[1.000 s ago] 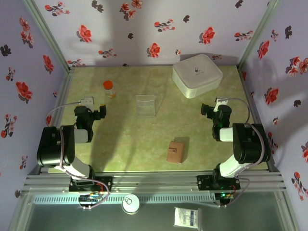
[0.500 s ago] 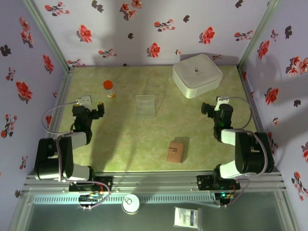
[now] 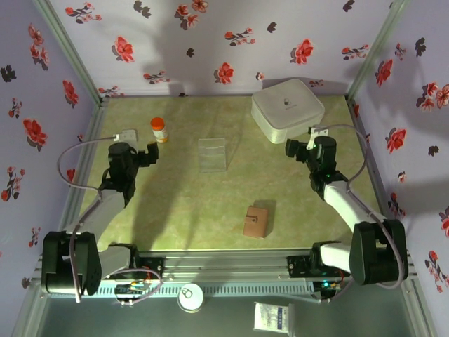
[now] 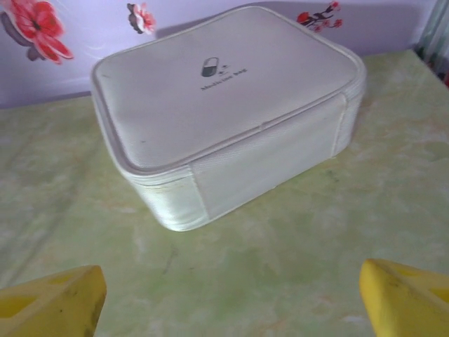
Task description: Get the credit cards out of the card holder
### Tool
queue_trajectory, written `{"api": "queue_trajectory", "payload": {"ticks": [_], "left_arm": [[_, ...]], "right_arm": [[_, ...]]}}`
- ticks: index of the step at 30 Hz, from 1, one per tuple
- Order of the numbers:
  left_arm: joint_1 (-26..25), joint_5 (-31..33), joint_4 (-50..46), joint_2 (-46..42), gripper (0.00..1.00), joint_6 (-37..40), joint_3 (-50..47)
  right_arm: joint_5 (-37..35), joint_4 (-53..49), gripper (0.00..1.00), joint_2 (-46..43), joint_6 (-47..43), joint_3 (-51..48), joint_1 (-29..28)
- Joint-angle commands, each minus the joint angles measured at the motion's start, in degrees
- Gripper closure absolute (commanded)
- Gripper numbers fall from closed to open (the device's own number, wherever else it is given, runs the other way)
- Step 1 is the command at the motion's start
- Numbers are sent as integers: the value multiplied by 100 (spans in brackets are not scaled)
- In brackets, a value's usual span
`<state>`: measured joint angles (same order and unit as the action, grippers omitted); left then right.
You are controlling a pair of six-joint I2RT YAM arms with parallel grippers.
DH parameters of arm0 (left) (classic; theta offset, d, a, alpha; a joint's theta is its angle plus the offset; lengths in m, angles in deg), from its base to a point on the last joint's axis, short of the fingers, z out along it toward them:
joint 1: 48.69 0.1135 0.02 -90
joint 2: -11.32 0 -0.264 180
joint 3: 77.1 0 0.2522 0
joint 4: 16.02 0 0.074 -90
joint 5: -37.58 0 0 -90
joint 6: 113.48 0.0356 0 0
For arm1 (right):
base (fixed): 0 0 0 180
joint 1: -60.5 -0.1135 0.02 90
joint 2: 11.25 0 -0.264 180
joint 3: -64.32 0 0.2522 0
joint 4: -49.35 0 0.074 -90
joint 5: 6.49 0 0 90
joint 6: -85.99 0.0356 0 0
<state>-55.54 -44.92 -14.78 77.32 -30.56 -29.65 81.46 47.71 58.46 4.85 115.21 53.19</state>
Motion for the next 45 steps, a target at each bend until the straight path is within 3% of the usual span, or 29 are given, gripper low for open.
{"api": "queue_trajectory", "payload": {"ticks": [1,10,18,25,29,33,40,45], "left_arm": [[-122,-33,-1039,-273,0,-466,419],[-475,-960,-2267,-114,0,-1619,1202],[-1064,-1661,-2488,576,0,-2218,1575],[-1675,-1867,-2806,907,1,-2505,1835],[-1898,-1992,-3150,882,1,-2449,1914],[-1886,-1992,-4127,835,0,-2060,2373],[-1830,-1906,-5324,602,0,-1348,3040],[-1600,-1744,-5586,517,0,-972,3017]], "right_arm": [[231,-951,9,-117,715,360,-168],[659,-2037,15,229,1641,1095,-778],[1258,-2570,20,901,2313,1665,-1260],[996,-3670,22,1166,2558,2105,-1872],[632,-4438,21,1056,2576,2116,-2314],[130,-5043,19,703,2785,1875,-2878],[-590,-5624,9,150,4079,1180,-4010],[-847,-5646,4,39,4979,770,-4646]]}}
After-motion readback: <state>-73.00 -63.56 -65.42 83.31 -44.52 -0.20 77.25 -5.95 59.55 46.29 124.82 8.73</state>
